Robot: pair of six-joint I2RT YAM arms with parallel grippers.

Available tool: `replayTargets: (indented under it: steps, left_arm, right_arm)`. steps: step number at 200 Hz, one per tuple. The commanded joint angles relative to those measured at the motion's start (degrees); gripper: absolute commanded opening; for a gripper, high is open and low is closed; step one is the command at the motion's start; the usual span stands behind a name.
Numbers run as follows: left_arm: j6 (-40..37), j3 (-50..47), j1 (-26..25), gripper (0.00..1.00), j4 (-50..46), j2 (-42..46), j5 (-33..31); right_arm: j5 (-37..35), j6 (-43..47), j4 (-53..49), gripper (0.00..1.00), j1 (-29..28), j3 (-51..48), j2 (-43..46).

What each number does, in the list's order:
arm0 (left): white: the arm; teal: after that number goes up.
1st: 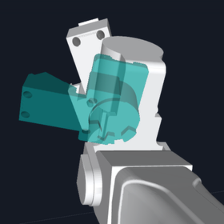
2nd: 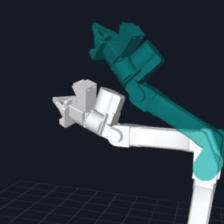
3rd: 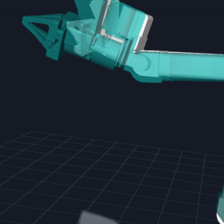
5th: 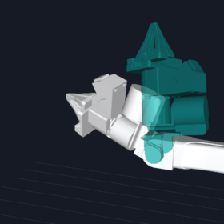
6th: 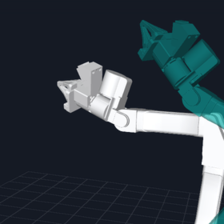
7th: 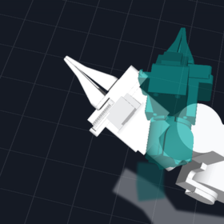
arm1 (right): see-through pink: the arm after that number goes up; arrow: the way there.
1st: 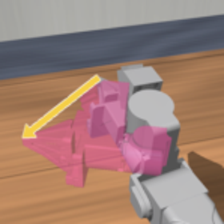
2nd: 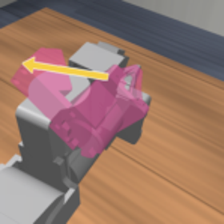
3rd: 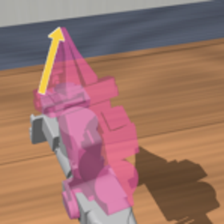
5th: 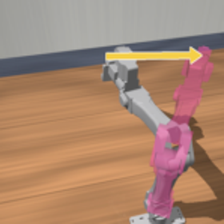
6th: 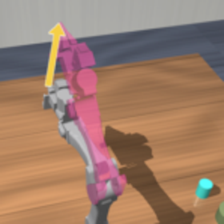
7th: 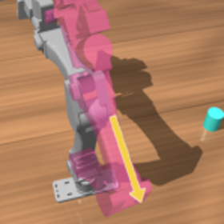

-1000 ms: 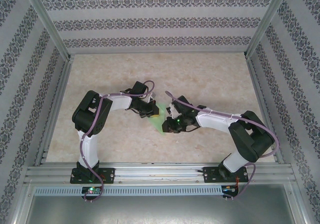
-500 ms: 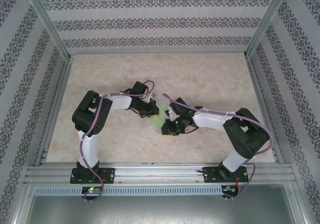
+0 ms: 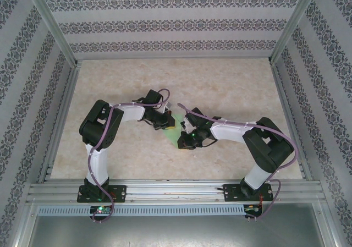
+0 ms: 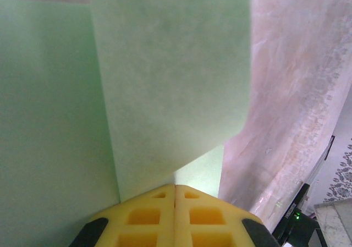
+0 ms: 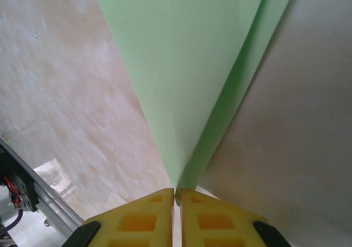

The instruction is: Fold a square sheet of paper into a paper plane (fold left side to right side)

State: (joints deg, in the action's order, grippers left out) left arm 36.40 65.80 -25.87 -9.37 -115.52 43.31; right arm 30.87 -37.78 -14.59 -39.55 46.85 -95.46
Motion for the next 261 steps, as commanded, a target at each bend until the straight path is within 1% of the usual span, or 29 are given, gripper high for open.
replayTargets:
  steps: [1,51,72,108,133,146,165,180,211,261]
  left_arm:
    - [-0.2,-1.8,-0.3,0.00,-3.7,-3.4,-7.2]
    - [-0.2,-1.9,-0.3,0.00,-3.7,-3.4,-7.4]
    - [-0.2,-1.9,-0.2,0.00,-3.7,-3.4,-7.4]
    - [-0.1,-1.8,-0.3,0.00,-3.6,-3.3,-7.5]
    - [0.0,-2.0,-0.3,0.00,-3.6,-3.2,-7.5]
    - [0.1,-2.0,-0.3,0.00,-3.6,-3.1,-7.5]
    - [0.0,-2.1,-0.2,0.00,-3.6,-3.1,-7.7]
    - [0.1,-2.1,-0.3,0.00,-3.6,-3.1,-7.6]
    - [0.0,-2.2,-0.3,0.00,-3.7,-2.9,-7.7]
    - [-0.2,-2.0,-0.3,0.00,-3.8,-2.9,-7.8]
  right_arm:
    - [-0.1,-0.5,0.3,0.13,-0.7,1.5,-1.3]
    - [0.2,-0.5,0.6,0.16,-0.9,1.5,-2.0]
    - [0.1,-0.6,0.4,0.20,-0.2,0.8,0.7]
    - [0.2,1.1,-1.6,0.31,2.6,-0.9,6.6]
    - [1.0,2.4,-1.4,0.33,3.9,-1.5,8.4]
    - [2.5,2.4,1.0,0.31,3.8,-1.8,8.3]
    - [5.1,1.0,6.2,0.21,2.9,-1.9,6.6]
    - [6.4,-0.4,9.2,0.17,2.0,-1.5,4.4]
    - [6.0,-1.5,11.3,0.17,0.9,-1.1,0.7]
    - [6.0,-2.1,13.6,0.17,0.9,-2.6,-1.8]
